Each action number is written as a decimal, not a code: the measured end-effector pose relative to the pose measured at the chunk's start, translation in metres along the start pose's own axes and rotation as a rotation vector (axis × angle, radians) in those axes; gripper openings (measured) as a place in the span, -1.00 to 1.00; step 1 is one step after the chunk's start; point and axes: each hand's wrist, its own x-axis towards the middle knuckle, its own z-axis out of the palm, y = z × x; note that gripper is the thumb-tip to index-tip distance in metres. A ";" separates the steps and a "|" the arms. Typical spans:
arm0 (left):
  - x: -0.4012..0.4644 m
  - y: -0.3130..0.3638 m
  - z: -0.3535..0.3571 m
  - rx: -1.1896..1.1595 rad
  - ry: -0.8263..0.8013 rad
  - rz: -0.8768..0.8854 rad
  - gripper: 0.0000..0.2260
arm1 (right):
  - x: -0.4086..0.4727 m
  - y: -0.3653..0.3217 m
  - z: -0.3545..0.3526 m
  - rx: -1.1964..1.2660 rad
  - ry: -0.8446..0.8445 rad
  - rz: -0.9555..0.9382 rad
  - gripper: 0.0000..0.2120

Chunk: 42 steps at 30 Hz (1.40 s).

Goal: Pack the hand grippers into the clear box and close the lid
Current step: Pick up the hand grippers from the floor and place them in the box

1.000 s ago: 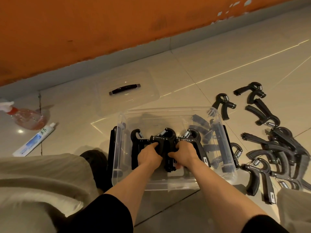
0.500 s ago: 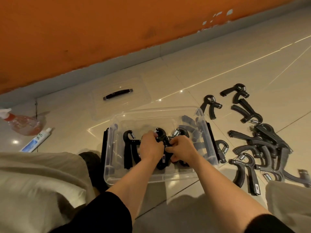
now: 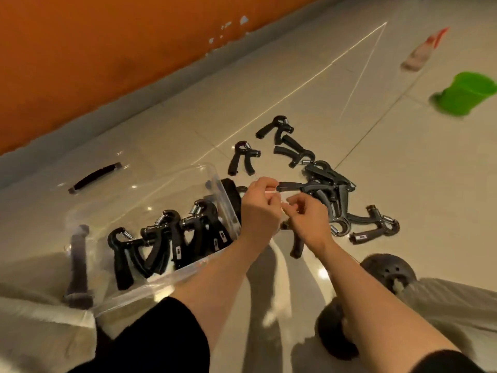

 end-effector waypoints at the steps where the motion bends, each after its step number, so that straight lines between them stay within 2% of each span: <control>1: -0.004 0.000 0.016 0.029 -0.046 -0.006 -0.82 | -0.001 0.018 -0.011 -0.023 0.032 0.053 -0.87; 5: -0.019 -0.013 0.066 0.179 -0.255 -0.223 -0.76 | -0.010 0.077 -0.038 -0.069 0.087 0.247 -0.89; 8: -0.030 -0.029 0.084 0.155 -0.345 -0.448 -0.75 | -0.010 0.107 -0.041 -0.129 0.045 0.312 -0.89; 11: -0.034 -0.051 0.094 0.174 -0.400 -0.616 -0.65 | -0.003 0.127 -0.035 -0.262 -0.035 0.339 -0.95; 12: -0.034 -0.058 0.097 0.180 -0.416 -0.664 -0.62 | 0.001 0.131 -0.033 -0.321 -0.063 0.352 -0.89; 14: -0.033 -0.072 0.102 0.201 -0.455 -0.740 -0.57 | 0.008 0.138 -0.026 -0.388 -0.102 0.376 -0.81; 16: -0.033 -0.081 0.106 0.191 -0.502 -0.811 -0.54 | 0.014 0.143 -0.016 -0.417 -0.122 0.390 -0.87; 20: -0.031 -0.093 0.114 0.183 -0.552 -0.871 -0.50 | 0.023 0.150 0.000 -0.530 -0.118 0.359 -0.86; 22: -0.030 -0.096 0.115 0.195 -0.552 -0.869 -0.52 | 0.027 0.148 0.002 -0.481 -0.154 0.357 -0.86; 27: -0.029 -0.084 0.113 0.194 -0.502 -0.780 -0.73 | 0.019 0.145 -0.004 -0.367 -0.186 0.277 -0.86; 31: -0.026 -0.055 0.101 0.225 -0.412 -0.545 -0.74 | 0.015 0.130 -0.014 -0.208 -0.091 0.171 -0.88; 36: -0.005 -0.016 0.069 0.237 -0.245 -0.262 -0.79 | 0.018 0.069 -0.034 0.030 0.013 0.071 -0.88; 39: 0.002 0.000 0.036 0.118 -0.150 -0.113 -0.81 | 0.017 0.023 -0.038 0.044 0.044 -0.028 -0.86; 42: -0.003 0.004 -0.005 0.005 -0.065 -0.051 -0.67 | 0.010 -0.017 -0.027 0.013 0.046 -0.134 -0.88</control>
